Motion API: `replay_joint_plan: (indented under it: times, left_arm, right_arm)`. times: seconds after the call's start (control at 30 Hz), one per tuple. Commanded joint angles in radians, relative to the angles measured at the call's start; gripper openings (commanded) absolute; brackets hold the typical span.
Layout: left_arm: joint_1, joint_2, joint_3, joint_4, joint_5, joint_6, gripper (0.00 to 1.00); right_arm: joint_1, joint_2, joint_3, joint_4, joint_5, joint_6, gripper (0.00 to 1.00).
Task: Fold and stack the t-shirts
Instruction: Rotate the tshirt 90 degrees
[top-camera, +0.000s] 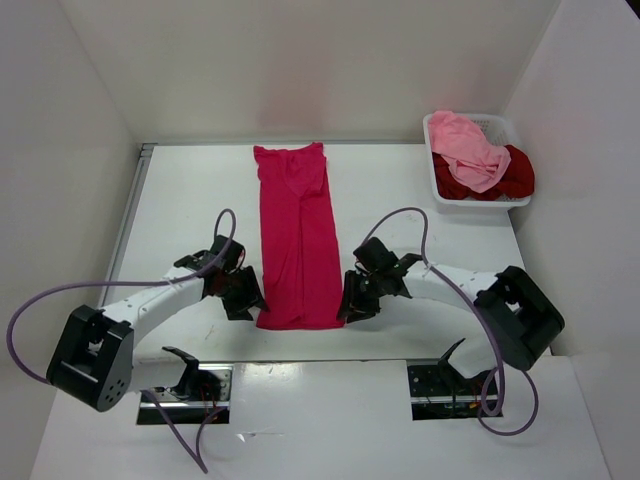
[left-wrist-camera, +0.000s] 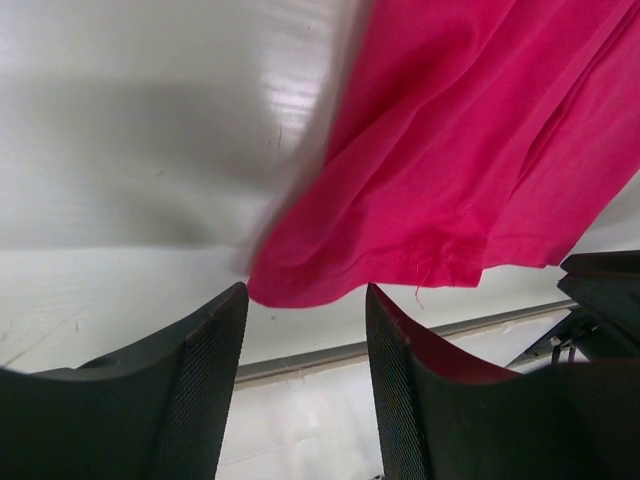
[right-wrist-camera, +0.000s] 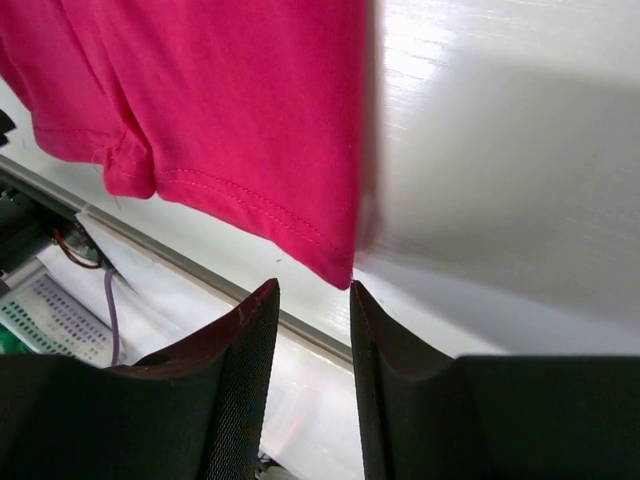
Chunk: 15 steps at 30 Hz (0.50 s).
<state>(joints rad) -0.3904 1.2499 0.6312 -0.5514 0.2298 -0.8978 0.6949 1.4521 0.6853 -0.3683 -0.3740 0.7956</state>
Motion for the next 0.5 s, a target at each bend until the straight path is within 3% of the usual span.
replay_joint_plan:
  times: [0.0, 0.23, 0.37, 0.47]
  left_arm:
    - [-0.033, -0.044, -0.013, -0.042, -0.006, -0.065, 0.59]
    - [-0.033, -0.05, -0.08, -0.009, 0.0, -0.098, 0.61]
    - [-0.033, -0.02, -0.071, 0.005, 0.0, -0.098, 0.58]
    - [-0.033, -0.02, -0.08, 0.015, 0.0, -0.098, 0.5]
  right_arm:
    - [-0.003, -0.033, -0.01, -0.005, -0.022, 0.004, 0.4]
    - [-0.003, -0.009, -0.053, 0.071, -0.031, 0.033, 0.42]
    - [-0.003, 0.013, -0.053, 0.092, -0.03, 0.042, 0.42]
    - [-0.003, 0.013, -0.053, 0.092, -0.017, 0.042, 0.4]
